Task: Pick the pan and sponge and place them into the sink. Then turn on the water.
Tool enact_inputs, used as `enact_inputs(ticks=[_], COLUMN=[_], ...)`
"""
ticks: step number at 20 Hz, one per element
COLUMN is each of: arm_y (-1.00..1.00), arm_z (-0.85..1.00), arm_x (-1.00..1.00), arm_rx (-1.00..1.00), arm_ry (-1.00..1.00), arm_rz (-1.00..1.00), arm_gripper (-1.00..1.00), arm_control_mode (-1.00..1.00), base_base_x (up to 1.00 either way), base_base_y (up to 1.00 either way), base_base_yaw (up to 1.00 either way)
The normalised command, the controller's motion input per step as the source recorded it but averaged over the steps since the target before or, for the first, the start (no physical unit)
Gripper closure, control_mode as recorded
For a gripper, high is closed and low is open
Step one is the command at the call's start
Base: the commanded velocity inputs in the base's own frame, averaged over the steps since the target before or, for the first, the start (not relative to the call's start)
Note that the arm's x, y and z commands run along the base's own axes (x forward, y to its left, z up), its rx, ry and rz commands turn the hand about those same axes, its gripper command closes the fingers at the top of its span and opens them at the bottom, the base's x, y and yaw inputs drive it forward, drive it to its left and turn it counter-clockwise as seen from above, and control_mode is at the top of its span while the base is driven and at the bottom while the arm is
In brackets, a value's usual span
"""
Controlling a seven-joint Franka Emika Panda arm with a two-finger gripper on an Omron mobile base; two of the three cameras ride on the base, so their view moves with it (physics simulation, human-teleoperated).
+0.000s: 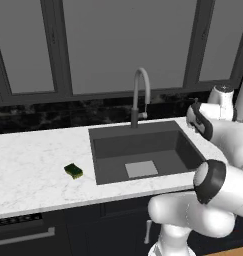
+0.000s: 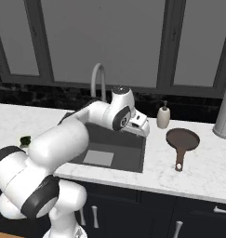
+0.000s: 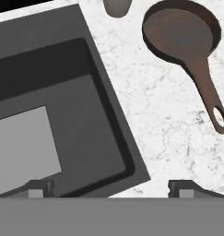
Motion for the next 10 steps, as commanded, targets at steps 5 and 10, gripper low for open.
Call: enact_inputs(ticks=[5, 10], arm_y=[-0.79, -0.29], arm_z=[-0.17, -0.14], arm_x=[0.15, 0.1], arm_rx=[0.05, 0.03], arm_ry=[0.05, 0.01], arm_rz=[-0.03, 0.0], arm_gripper=[-1.0, -1.0], arm_control_mode=[-1.0, -1.0], base_base_x=[0.0, 0.0], base_base_y=[0.0, 0.0], base_base_yaw=[0.0, 0.0])
